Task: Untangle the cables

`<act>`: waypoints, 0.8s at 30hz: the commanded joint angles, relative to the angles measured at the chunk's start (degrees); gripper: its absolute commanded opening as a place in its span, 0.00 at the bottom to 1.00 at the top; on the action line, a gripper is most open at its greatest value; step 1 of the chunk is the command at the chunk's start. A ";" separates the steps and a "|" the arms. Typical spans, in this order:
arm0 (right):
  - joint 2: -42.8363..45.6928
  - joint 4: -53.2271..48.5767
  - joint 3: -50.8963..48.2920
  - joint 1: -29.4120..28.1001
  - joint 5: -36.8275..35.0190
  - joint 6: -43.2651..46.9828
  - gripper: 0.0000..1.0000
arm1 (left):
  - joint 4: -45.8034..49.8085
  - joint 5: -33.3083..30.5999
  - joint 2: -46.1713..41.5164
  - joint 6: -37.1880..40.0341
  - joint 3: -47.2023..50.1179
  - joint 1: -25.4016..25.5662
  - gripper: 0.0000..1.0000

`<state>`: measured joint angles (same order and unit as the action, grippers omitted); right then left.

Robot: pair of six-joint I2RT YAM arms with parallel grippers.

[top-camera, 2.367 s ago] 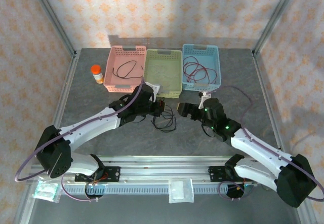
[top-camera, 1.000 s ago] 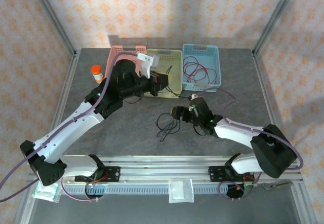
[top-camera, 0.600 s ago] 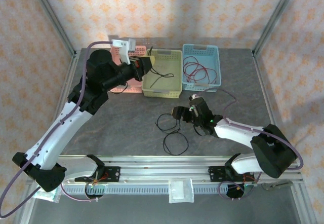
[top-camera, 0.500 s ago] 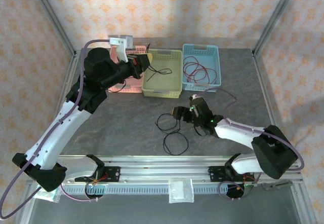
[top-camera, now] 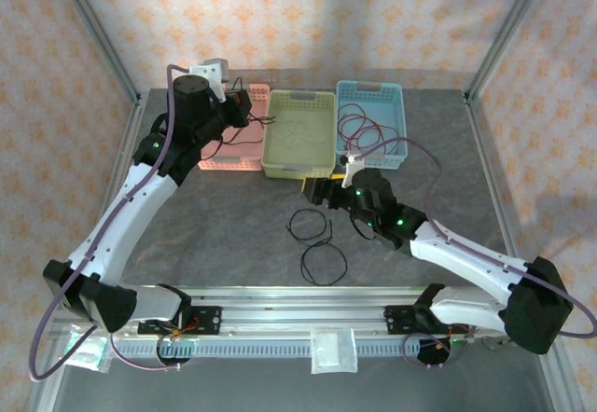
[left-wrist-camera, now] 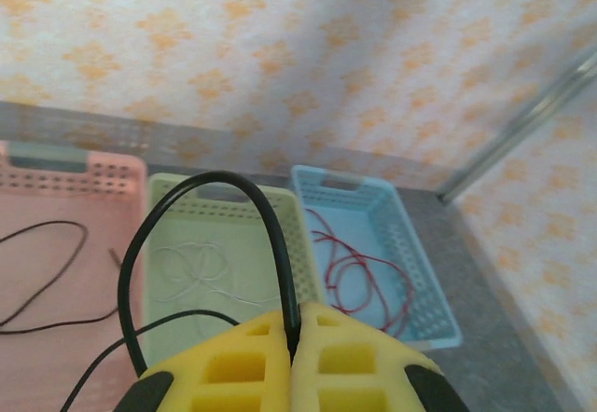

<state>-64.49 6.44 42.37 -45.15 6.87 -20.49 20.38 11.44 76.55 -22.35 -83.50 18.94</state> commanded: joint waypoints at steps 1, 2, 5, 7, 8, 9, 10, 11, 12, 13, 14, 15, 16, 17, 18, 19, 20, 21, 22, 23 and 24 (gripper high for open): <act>0.30 0.91 3.16 -1.90 -3.52 4.50 0.87 | -1.53 -3.38 1.85 1.43 0.91 -1.93 0.00; 0.07 1.55 3.77 -2.13 -3.55 4.97 0.87 | -1.89 -3.72 2.52 1.50 1.04 -2.51 0.00; -0.99 2.59 6.30 -2.36 -3.49 6.30 0.87 | -2.01 -5.96 5.06 1.43 0.56 -4.09 0.00; -1.49 2.70 7.98 -2.38 -4.24 6.82 0.88 | -2.13 -7.68 6.74 1.54 0.10 -5.14 0.00; -1.64 2.63 8.60 -2.36 -4.76 6.98 0.88 | -2.63 -8.48 7.42 1.55 0.26 -5.51 0.00; -1.78 2.53 9.18 -2.35 -5.33 7.26 0.89 | -3.25 -9.33 8.29 1.43 0.31 -6.04 0.00; -1.71 2.53 9.40 -2.36 -5.82 7.55 0.90 | -3.58 -9.90 9.36 1.43 0.07 -6.55 0.00; -1.56 2.60 9.48 -2.40 -6.21 7.63 0.90 | -3.77 -10.38 10.42 1.43 -0.26 -6.93 0.00; -1.37 2.72 9.40 -2.40 -6.42 7.94 0.90 | -3.86 -11.07 11.82 1.52 -0.83 -7.37 0.00; -1.13 2.50 9.39 -2.38 -6.56 8.18 0.90 | -3.90 -11.62 13.36 1.72 -1.57 -7.87 0.00; -1.01 2.15 9.33 -2.40 -6.77 8.27 0.90 | -4.04 -11.91 14.70 1.86 -2.23 -8.18 0.00; -0.74 1.88 9.23 -2.40 -6.87 8.27 0.90 | -3.91 -12.21 16.52 1.96 -3.25 -8.58 0.00; -0.41 1.59 8.97 -2.44 -6.87 8.21 0.90 | -3.71 -12.32 18.41 2.00 -4.47 -8.95 0.00; -0.10 1.40 8.72 -2.39 -6.87 8.19 0.90 | -3.63 -12.24 19.96 2.16 -5.61 -9.29 0.00; 0.27 1.22 8.40 -2.33 -6.87 8.00 0.90 | -3.47 -12.30 21.87 2.30 -7.05 -9.60 0.00; 0.67 1.08 7.98 -2.38 -6.88 7.85 0.90 | -3.42 -12.53 23.75 2.52 -8.58 -9.83 0.00; 0.99 0.96 7.70 -2.40 -6.94 7.60 0.90 | -3.22 -12.86 25.40 2.74 -9.91 -10.11 0.00; 1.27 0.78 7.43 -2.38 -7.12 7.32 0.90 | -2.72 -13.91 27.33 2.75 -11.66 -10.23 0.00; 1.51 0.63 7.13 -2.43 -7.31 7.11 0.90 | -2.69 -14.84 28.95 2.88 -13.06 -10.39 0.00; 1.72 0.52 6.95 -2.36 -7.46 6.89 0.90 | -3.21 -15.11 30.21 3.25 -13.91 -10.51 0.00; 1.98 0.34 6.72 -2.39 -7.70 6.63 0.90 | -3.72 -15.78 31.59 3.74 -14.73 -10.51 0.00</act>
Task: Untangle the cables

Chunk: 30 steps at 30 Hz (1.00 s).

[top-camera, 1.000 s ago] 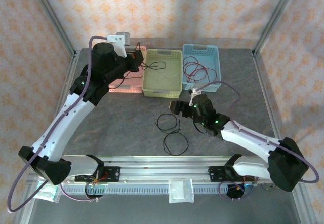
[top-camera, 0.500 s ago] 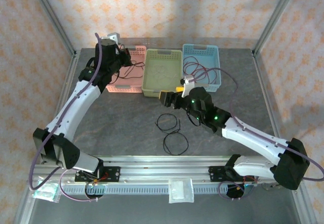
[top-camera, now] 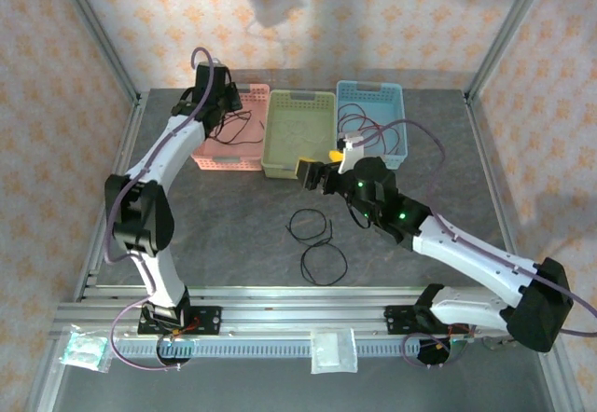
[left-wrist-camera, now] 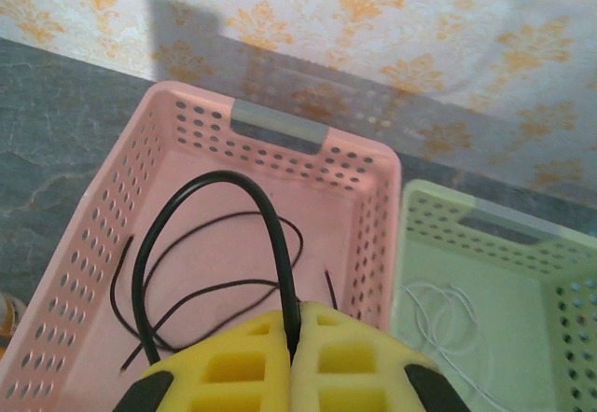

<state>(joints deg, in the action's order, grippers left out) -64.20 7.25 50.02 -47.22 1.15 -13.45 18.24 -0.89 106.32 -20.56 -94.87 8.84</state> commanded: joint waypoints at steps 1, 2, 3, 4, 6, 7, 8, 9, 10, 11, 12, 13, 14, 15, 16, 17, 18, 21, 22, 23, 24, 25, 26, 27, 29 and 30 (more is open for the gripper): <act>1.93 -0.46 -1.27 -0.30 -2.02 -0.65 0.90 | -1.63 -4.42 2.64 2.33 -4.45 -0.44 0.00; 2.18 -0.48 -1.48 -0.36 -2.03 -0.82 0.90 | -1.33 -5.37 5.29 2.61 -5.50 -0.42 0.00; 2.45 -0.67 -1.75 -0.28 -1.83 -1.11 0.90 | -0.83 -6.23 6.87 2.94 -6.79 -0.46 0.00; 2.72 -0.90 -1.93 -0.33 -1.25 -1.30 0.90 | -0.37 -6.73 8.49 3.23 -7.85 -0.47 0.00; 3.15 -1.30 -2.36 -0.31 1.05 -1.25 0.89 | 0.80 -6.12 11.40 3.42 -9.90 -0.50 0.00; 3.44 -1.73 -2.59 -0.33 2.07 -1.30 0.89 | 1.48 -5.69 12.69 3.42 -10.54 -0.52 0.00; 3.62 -1.92 -2.92 -0.25 2.56 -1.32 0.89 | 1.41 -5.58 13.45 3.34 -10.58 -0.50 0.00; 4.10 -2.05 -3.52 -0.33 3.04 -1.47 0.90 | 0.75 -5.66 14.02 3.23 -10.07 -0.52 0.01; 4.63 -1.97 -4.09 -0.33 3.37 -1.51 0.90 | 0.09 -6.03 14.41 3.08 -9.40 -0.59 0.05; 5.14 -1.97 -4.57 -0.35 3.34 -1.73 0.90 | -0.25 -6.29 14.67 2.90 -8.99 -0.68 0.08; 5.76 -2.10 -5.04 -0.28 3.04 -1.95 0.91 | -0.31 -6.61 15.08 2.66 -8.77 -0.76 0.12; 6.45 -2.30 -5.40 -0.31 2.64 -2.12 0.91 | -0.08 -6.99 15.38 2.23 -8.72 -1.00 0.15; 6.91 -2.49 -5.62 -0.28 2.27 -2.13 0.91 | 0.09 -7.18 15.66 1.88 -8.70 -1.02 0.18; 7.35 -2.87 -5.80 -0.33 1.75 -2.19 0.91 | 0.13 -7.15 15.67 1.52 -8.44 -1.18 0.21; 7.59 -3.50 -5.73 -0.28 1.14 -2.35 0.91 | 0.13 -6.89 15.63 1.40 -8.34 -1.22 0.25; 7.56 -4.42 -5.44 -0.28 0.77 -2.46 0.92 | -0.02 -6.47 15.31 1.40 -7.99 -1.19 0.30; 7.39 -5.58 -5.06 -0.32 0.62 -2.37 0.92 | -0.44 -5.92 14.66 1.31 -7.33 -1.21 0.36; 5.70 -10.93 -3.05 -0.33 -0.92 -2.72 0.91 | -1.70 -4.41 11.97 1.16 -4.92 -1.19 0.47; 5.09 -12.64 -2.53 -0.31 -1.28 -2.79 0.90 | -1.67 -3.94 11.01 1.01 -4.32 -1.24 0.49; 4.44 -14.74 -1.82 -0.27 -2.28 -3.16 0.90 | -1.63 -3.22 9.87 0.96 -3.60 -1.19 0.52; 3.83 -16.66 -1.28 -0.28 -3.27 -3.58 0.88 | -1.76 -2.42 8.53 0.87 -2.60 -1.15 0.54; 3.56 -18.01 -0.92 -0.26 -3.63 -3.72 0.88 | -1.78 -1.64 7.26 0.91 -1.82 -1.02 0.56; 3.26 -19.38 -0.60 -0.33 -4.14 -3.98 0.88 | -1.64 -1.04 5.76 1.24 -0.84 -0.70 0.58; 3.17 -20.64 -0.41 -0.31 -4.52 -4.28 0.87 | -1.25 -0.60 4.09 1.52 0.10 -0.23 0.59; 2.53 -23.09 0.09 -0.27 -4.98 -4.52 0.86 | -1.08 0.90 -0.08 2.08 2.76 1.03 0.60; 1.94 -24.80 0.61 -0.39 -5.22 -4.72 0.85 | -1.61 1.48 -2.42 2.25 5.11 2.10 0.60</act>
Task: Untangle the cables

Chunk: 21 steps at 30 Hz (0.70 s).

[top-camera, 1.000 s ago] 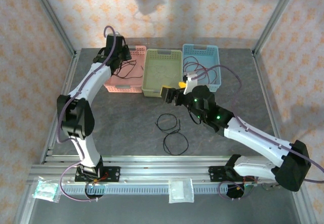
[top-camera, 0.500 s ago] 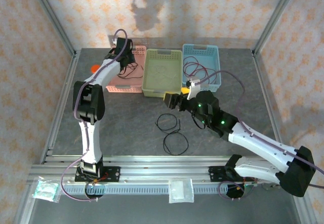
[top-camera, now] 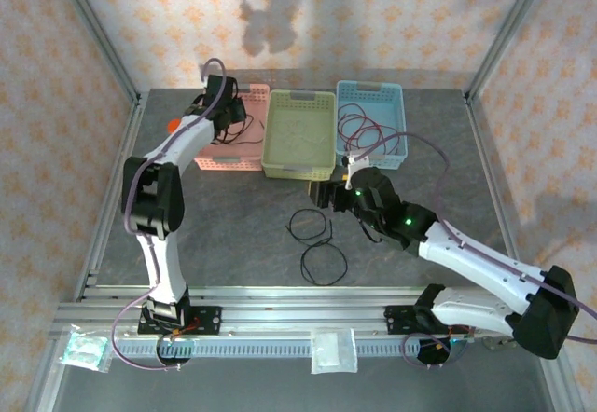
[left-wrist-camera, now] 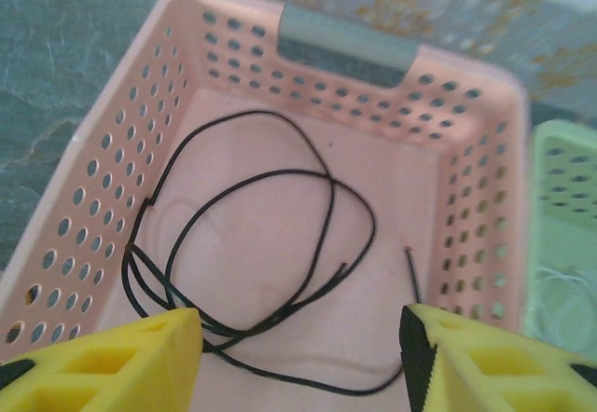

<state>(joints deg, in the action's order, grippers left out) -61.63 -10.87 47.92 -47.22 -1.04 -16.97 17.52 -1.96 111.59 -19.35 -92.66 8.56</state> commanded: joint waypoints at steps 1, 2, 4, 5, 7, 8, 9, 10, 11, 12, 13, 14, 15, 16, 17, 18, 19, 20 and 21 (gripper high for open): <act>-1.14 -8.04 3.23 -0.32 -2.94 -1.40 0.85 | -1.90 3.19 -9.97 1.22 5.48 3.45 0.61; -2.00 -9.58 3.72 -0.31 -2.77 -1.50 0.84 | -3.06 3.91 -12.55 1.25 8.49 4.72 0.61; -3.54 -11.89 4.35 -0.36 -2.37 -2.11 0.82 | -4.19 4.85 -16.81 0.72 13.38 7.25 0.61; -4.49 -12.95 4.69 -0.32 -2.11 -2.61 0.81 | -4.50 5.22 -18.77 -0.10 16.09 8.49 0.61; -6.71 -15.27 5.48 -0.38 -1.94 -4.16 0.78 | -5.39 5.56 -22.37 -1.84 20.85 10.84 0.61; -8.03 -16.53 5.83 -0.41 -1.95 -5.27 0.77 | -6.05 5.24 -24.15 -2.65 23.45 12.18 0.61; -9.13 -17.58 6.08 -0.44 -1.66 -6.10 0.76 | -6.57 4.94 -25.91 -3.24 25.83 13.64 0.61; -9.82 -18.05 6.05 -0.56 -1.35 -6.85 0.75 | -6.68 4.30 -27.17 -3.63 27.48 14.78 0.61; -10.52 -18.34 5.88 -0.65 -1.17 -7.92 0.74 | -6.60 3.81 -28.51 -4.40 29.23 16.24 0.61; -11.15 -18.62 5.72 -0.67 -1.43 -9.26 0.72 | -6.73 4.10 -29.83 -5.52 30.92 17.41 0.61; -11.73 -18.74 5.62 -0.68 -1.58 -10.45 0.69 | -7.00 4.17 -31.10 -6.57 32.52 18.52 0.61; -12.39 -18.48 5.52 -0.68 -1.68 -11.68 0.67 | -7.50 3.71 -32.56 -7.80 34.49 19.94 0.61; -13.03 -18.36 5.52 -0.63 -1.75 -12.66 0.65 | -7.86 3.40 -33.84 -8.86 36.22 21.06 0.61; -13.91 -18.15 5.62 -0.68 -1.69 -13.61 0.64 | -8.26 3.12 -35.13 -10.24 38.11 22.12 0.61; -14.93 -17.69 5.85 -0.71 -1.32 -14.32 0.63 | -8.52 3.01 -36.57 -11.58 39.95 23.12 0.61; -15.96 -17.29 6.00 -0.70 -1.00 -14.80 0.61 | -8.87 3.05 -37.66 -12.78 41.49 23.91 0.61; -17.26 -16.62 6.21 -0.76 -0.41 -15.23 0.59 | -9.27 3.31 -38.84 -13.79 43.26 24.75 0.61; -18.74 -16.25 6.59 -0.77 0.32 -15.45 0.56 | -9.51 3.30 -40.07 -15.20 44.91 25.55 0.61; -20.15 -15.91 7.02 -0.89 0.86 -15.48 0.55 | -9.61 3.12 -41.06 -16.37 46.27 26.24 0.61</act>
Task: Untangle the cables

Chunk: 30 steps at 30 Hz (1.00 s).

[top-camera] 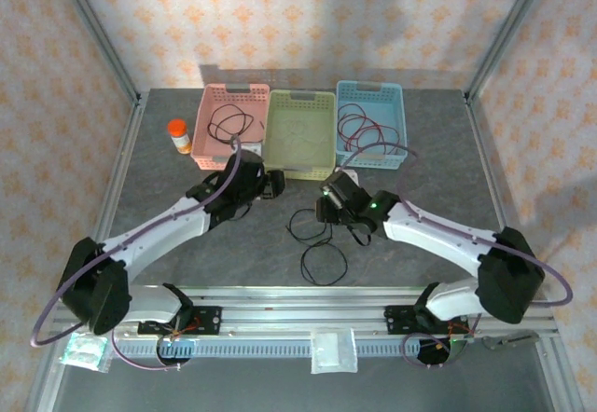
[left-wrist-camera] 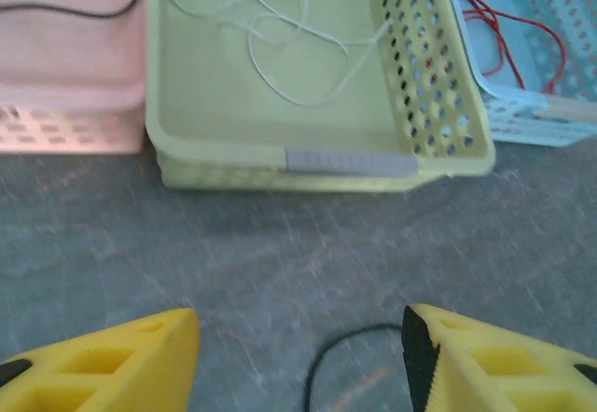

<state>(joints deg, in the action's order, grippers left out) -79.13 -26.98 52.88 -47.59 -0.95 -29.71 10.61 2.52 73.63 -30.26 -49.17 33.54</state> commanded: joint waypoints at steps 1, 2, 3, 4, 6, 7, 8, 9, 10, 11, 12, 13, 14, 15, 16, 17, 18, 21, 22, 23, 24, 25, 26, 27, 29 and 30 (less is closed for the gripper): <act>-4.37 0.43 2.62 -0.84 1.03 -2.64 0.53 | -2.78 -1.63 -4.30 -6.59 4.32 1.97 0.61; -5.92 0.44 3.56 -1.45 1.00 -2.34 0.50 | -3.07 -1.73 -5.66 -7.79 5.90 2.46 0.61; -7.24 0.46 4.43 -2.12 0.81 -1.91 0.48 | -3.47 -1.60 -6.73 -9.21 7.66 2.65 0.61; -8.94 0.37 5.61 -3.22 0.52 -1.40 0.48 | -4.46 -1.39 -8.80 -10.92 9.92 2.67 0.61; -12.07 -0.36 8.28 -4.99 0.00 -0.70 0.48 | -6.79 -1.37 -12.46 -13.98 14.14 2.58 0.61; -13.82 -0.67 9.66 -5.96 -0.46 -0.45 0.48 | -7.74 -1.36 -14.30 -15.70 16.02 2.43 0.61; -15.54 -1.07 11.12 -6.91 -0.95 -0.36 0.48 | -8.66 -0.69 -15.96 -17.06 17.66 1.89 0.61; -16.82 -1.35 12.38 -7.68 -1.27 -0.39 0.48 | -9.38 0.30 -17.21 -18.10 19.08 1.12 0.61; -18.50 -1.61 13.65 -8.54 -1.71 -0.45 0.48 | -10.00 1.53 -18.72 -19.09 20.55 -0.05 0.61; -19.98 -1.90 14.79 -9.19 -2.01 -0.67 0.48 | -10.63 2.90 -20.41 -19.87 22.00 -1.51 0.61; -21.22 -2.06 15.81 -9.74 -2.25 -0.99 0.48 | -11.00 4.05 -21.94 -20.45 23.15 -3.06 0.61; -22.66 -2.19 16.73 -10.12 -2.61 -1.38 0.47 | -11.14 5.70 -23.70 -20.91 24.30 -5.31 0.61; -23.98 -2.28 17.56 -10.42 -2.80 -1.85 0.46 | -11.14 7.28 -25.55 -21.13 25.31 -7.63 0.61; -24.96 -2.29 18.41 -10.50 -2.83 -2.05 0.45 | -11.09 8.66 -27.07 -21.31 26.11 -9.72 0.61; -26.01 -2.29 19.18 -10.59 -2.91 -2.27 0.44 | -10.99 10.21 -28.77 -21.36 26.87 -12.18 0.61; -27.00 -2.20 19.90 -10.74 -2.98 -2.28 0.43 | -10.75 11.73 -30.12 -21.25 27.41 -14.31 0.61; -27.92 -2.40 20.63 -10.70 -3.00 -2.39 0.42 | -10.50 12.73 -30.92 -21.00 27.61 -15.83 0.61; -30.38 -3.59 22.77 -10.68 -3.52 -2.45 0.40 | -9.43 14.51 -31.53 -19.94 27.48 -18.36 0.60; -30.84 -3.68 23.01 -10.68 -3.66 -2.52 0.39 | -9.38 14.71 -31.37 -19.76 27.37 -18.42 0.60; -31.29 -3.77 23.05 -10.72 -3.79 -2.50 0.38 | -9.45 14.91 -31.14 -19.59 27.15 -18.51 0.60; -31.73 -3.93 23.15 -10.72 -3.84 -2.49 0.38 | -9.53 15.08 -30.88 -19.50 27.06 -18.54 0.60; -32.20 -4.11 23.40 -10.73 -3.88 -2.48 0.37 | -9.64 15.11 -30.53 -19.40 26.93 -18.51 0.60; -32.59 -4.37 23.52 -10.68 -3.86 -2.41 0.35 | -9.77 15.14 -30.19 -19.31 26.77 -18.51 0.60; -33.10 -4.69 23.81 -10.74 -3.80 -2.45 0.34 | -9.89 15.29 -29.75 -19.22 26.52 -18.51 0.60; -33.79 -5.01 23.99 -10.75 -3.47 -2.61 0.32 | -10.07 15.70 -28.88 -18.97 25.89 -18.53 0.60; -34.00 -5.01 23.88 -10.75 -3.36 -2.76 0.32 | -10.04 15.76 -28.57 -18.79 25.55 -18.51 0.60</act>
<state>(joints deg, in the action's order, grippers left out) -111.96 -29.41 75.40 -58.19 -2.35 -31.55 1.93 16.58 44.51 -49.60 -22.13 15.33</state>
